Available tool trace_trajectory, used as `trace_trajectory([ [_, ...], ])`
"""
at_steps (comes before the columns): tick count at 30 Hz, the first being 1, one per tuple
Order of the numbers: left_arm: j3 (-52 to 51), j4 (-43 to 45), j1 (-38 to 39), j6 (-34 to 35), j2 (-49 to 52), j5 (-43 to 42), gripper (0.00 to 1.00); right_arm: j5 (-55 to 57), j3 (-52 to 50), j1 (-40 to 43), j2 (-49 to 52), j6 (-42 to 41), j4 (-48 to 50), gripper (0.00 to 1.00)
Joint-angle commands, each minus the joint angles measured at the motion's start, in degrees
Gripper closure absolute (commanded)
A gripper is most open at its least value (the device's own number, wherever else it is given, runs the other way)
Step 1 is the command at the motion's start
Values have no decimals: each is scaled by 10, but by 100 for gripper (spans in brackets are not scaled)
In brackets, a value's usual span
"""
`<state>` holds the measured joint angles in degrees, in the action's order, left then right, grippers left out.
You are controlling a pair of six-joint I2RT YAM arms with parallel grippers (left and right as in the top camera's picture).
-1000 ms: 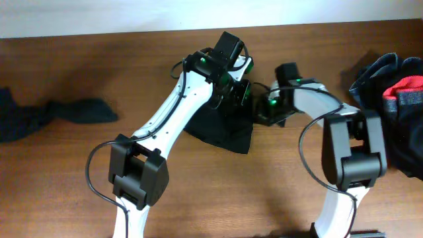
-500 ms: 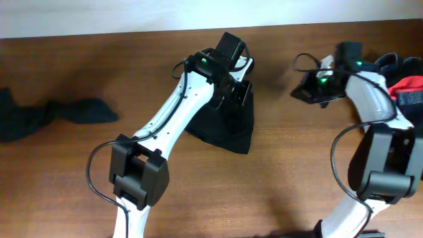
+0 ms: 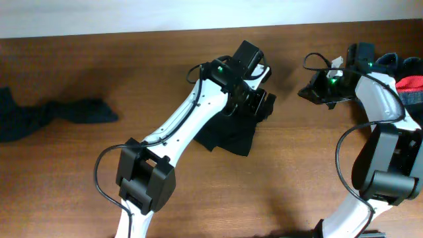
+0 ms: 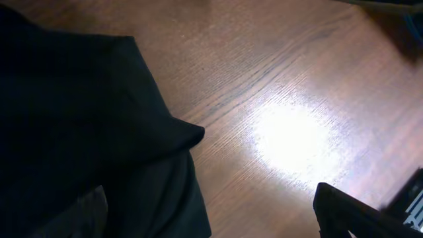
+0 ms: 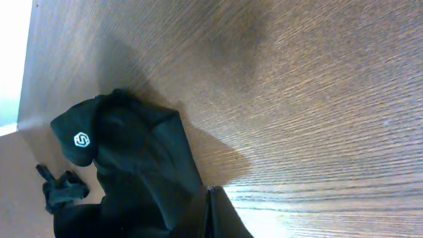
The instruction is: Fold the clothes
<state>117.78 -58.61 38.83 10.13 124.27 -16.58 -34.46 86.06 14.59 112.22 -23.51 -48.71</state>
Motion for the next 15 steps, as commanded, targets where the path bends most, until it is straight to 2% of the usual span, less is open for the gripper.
trace_trajectory([
  [1,5,7,-11,-4,-24,26,1,-18,7,0,-11,9,-4,96],
  [4,9,14,-38,-3,-25,36,0,-32,7,0,-11,23,-12,96],
  [9,39,9,-126,40,-30,25,1,-47,6,-8,-11,40,-26,96],
  [15,53,6,-234,56,-34,-17,1,-54,6,-62,-11,62,-45,96],
])
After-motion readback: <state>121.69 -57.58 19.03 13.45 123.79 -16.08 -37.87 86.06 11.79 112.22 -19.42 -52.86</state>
